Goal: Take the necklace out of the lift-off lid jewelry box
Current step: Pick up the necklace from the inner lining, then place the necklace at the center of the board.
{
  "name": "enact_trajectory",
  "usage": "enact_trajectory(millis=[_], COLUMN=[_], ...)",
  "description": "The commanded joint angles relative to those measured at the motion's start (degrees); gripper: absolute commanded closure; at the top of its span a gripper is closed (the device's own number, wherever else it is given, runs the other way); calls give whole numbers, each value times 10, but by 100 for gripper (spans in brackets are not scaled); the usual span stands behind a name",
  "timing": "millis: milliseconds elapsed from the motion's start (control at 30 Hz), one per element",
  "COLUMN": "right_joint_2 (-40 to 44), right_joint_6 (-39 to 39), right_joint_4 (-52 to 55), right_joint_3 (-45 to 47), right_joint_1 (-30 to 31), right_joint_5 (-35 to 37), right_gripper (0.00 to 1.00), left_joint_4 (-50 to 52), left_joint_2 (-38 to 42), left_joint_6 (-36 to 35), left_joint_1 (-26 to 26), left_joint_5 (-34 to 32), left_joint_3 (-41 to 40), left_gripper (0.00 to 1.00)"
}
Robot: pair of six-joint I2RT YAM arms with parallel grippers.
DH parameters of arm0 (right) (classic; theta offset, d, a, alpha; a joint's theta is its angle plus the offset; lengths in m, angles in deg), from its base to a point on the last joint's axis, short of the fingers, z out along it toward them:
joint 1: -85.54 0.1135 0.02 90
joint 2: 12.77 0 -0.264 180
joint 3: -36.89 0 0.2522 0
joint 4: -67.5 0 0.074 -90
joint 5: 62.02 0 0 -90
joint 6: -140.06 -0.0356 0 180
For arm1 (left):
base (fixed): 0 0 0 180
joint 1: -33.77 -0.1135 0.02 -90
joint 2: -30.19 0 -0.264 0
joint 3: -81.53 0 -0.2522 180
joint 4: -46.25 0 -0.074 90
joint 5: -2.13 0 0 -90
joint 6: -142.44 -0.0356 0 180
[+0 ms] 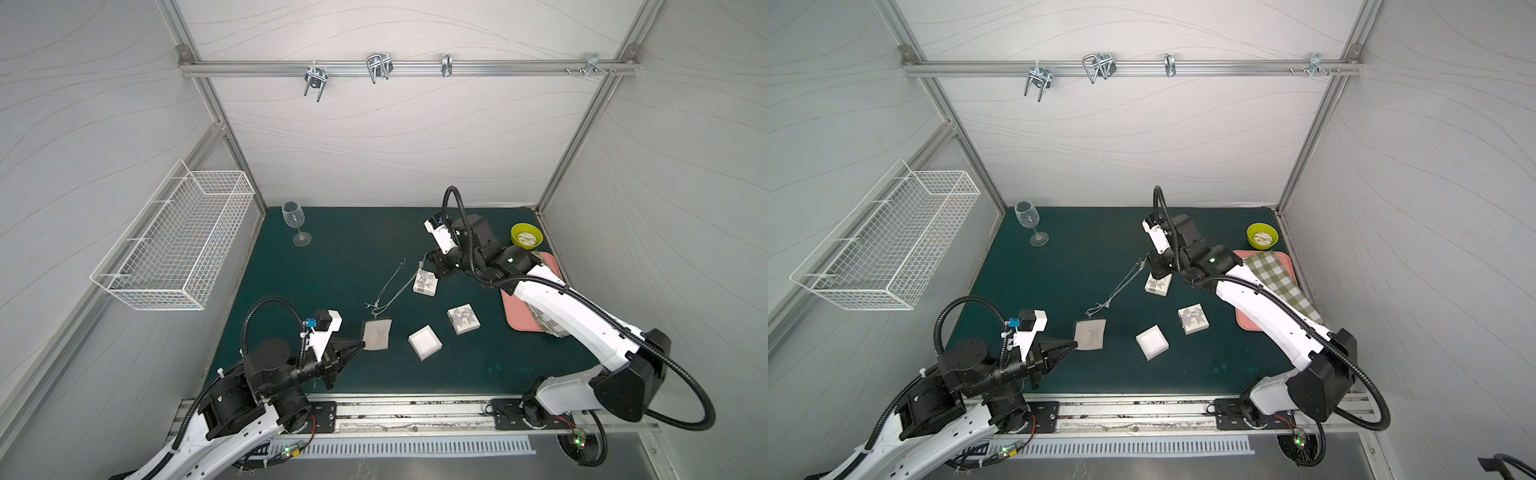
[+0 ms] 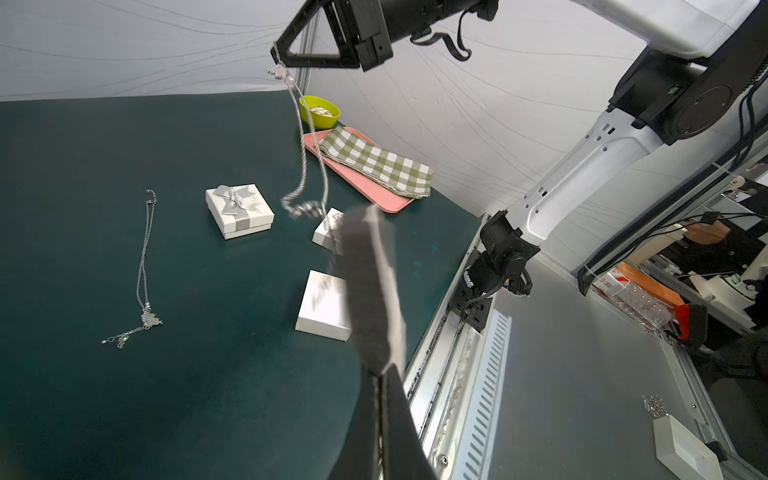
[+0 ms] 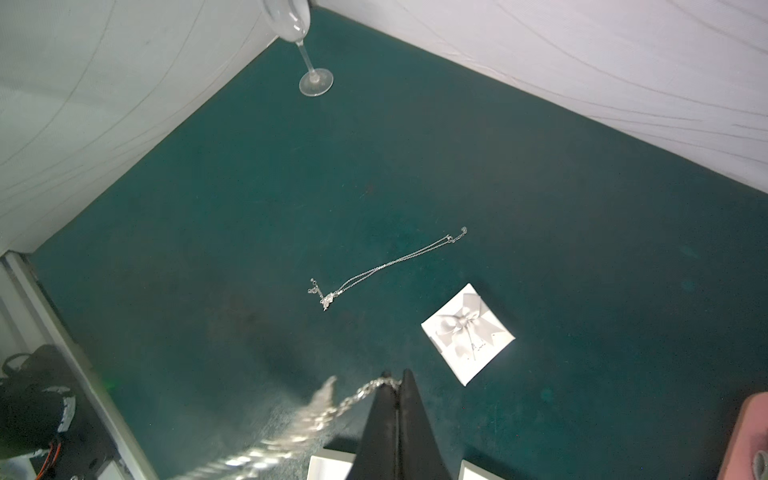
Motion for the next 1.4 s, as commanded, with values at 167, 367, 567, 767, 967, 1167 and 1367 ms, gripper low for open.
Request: enact_trajectory(millis=[167,367,567,767,967,1167,1367], right_joint_2=[-9,-8,-4,-3,-24,-75,-105], right_joint_6=[29,35,25,0,-64,-95,-84], right_joint_4=[19,22,25,10,-51,-80,-72], right_joint_3=[-44,-29,-8,30,86,87,59], right_joint_1=[-33,-32,-17,56,146,191,192], right_joint_5=[-26,-58,-76,-86,-115,-128,-121], right_gripper=[100,100,100,100,100,100,100], left_joint_4=[-5,35,55,79,87,94,97], left_joint_2=[-41,-40,-39,-19,4,12,13], left_joint_6=[0,8,32,62,87,98,105], left_joint_1=[2,3,2,2,2,2,3], left_joint_5=[12,-100,-198,-288,-333,-346,-342], left_joint_3=[28,36,36,29,13,1,-6], left_gripper=[100,100,100,100,100,100,100])
